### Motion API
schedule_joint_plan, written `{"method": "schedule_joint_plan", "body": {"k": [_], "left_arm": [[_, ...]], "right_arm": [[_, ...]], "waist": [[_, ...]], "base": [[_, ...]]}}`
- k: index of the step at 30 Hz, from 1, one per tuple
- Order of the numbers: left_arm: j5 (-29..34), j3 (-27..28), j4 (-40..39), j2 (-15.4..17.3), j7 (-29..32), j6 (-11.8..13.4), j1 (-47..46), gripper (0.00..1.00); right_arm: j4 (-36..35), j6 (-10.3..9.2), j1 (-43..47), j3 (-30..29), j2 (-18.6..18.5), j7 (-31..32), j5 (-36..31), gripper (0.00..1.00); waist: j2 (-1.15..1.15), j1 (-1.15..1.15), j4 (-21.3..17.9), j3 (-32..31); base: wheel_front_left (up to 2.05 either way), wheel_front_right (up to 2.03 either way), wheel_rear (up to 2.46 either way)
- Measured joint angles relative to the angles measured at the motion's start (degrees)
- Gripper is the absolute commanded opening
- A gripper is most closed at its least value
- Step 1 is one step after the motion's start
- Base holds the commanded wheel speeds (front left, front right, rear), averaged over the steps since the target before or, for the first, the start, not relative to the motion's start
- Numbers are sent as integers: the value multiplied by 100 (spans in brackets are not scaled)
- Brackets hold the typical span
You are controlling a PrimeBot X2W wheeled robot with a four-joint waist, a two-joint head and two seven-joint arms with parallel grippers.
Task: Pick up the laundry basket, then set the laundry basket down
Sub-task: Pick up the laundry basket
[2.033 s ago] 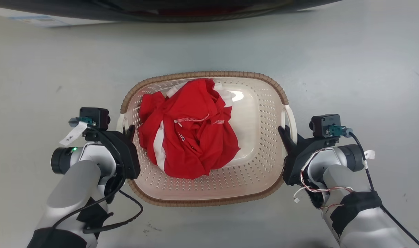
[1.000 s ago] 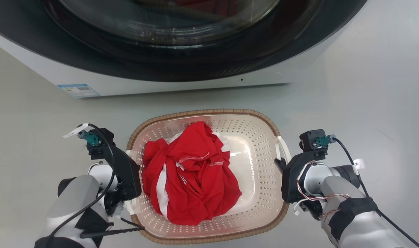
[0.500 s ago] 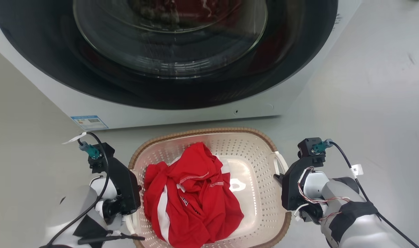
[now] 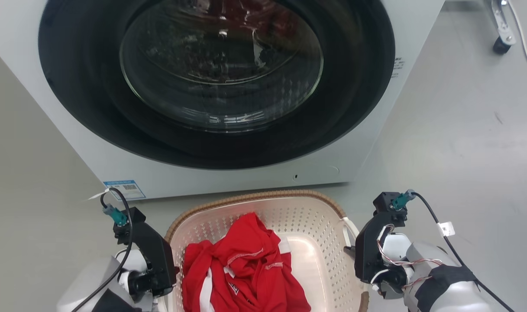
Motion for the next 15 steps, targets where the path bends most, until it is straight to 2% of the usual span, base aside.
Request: {"method": "schedule_joint_plan", "body": {"k": [15], "left_arm": [[-230, -55, 168, -26, 425, 0, 289, 0]], "right_arm": [[83, -1, 281, 110, 4, 638, 470, 0]], "waist": [[0, 0, -17, -801]], "base": [[0, 0, 0]]}}
